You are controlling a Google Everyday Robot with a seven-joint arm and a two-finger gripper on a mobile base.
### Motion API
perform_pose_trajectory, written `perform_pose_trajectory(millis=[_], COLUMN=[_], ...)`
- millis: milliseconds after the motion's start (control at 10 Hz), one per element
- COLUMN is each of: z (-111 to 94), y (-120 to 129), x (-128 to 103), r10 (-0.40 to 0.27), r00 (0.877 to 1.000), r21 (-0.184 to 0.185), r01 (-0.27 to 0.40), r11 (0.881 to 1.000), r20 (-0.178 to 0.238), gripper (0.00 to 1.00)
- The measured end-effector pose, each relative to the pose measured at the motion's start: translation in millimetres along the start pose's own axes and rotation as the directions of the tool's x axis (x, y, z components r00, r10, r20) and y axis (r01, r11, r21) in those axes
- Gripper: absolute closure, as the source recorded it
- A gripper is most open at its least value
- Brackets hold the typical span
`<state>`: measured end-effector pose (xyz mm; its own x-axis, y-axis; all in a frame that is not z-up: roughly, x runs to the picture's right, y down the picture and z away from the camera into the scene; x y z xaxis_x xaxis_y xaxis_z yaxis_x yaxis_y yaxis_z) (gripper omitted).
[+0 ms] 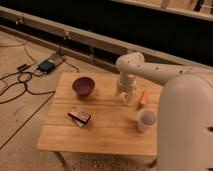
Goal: Drag the pepper across the table
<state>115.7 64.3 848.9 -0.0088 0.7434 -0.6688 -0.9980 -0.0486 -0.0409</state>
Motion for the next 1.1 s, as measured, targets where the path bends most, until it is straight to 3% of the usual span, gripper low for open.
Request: perform_pose_trajectory(millis=[600,1100], z=[31,41], y=[-39,-66], x=[4,23], r10=[0.085,0.165], r00=[0.994,0.983], r21=[-0.016,-0.015], r01=[-0.087,-0.167], r11=[0.996,0.986], r20=[-0.072,-0.077], gripper=[0.35,0.35])
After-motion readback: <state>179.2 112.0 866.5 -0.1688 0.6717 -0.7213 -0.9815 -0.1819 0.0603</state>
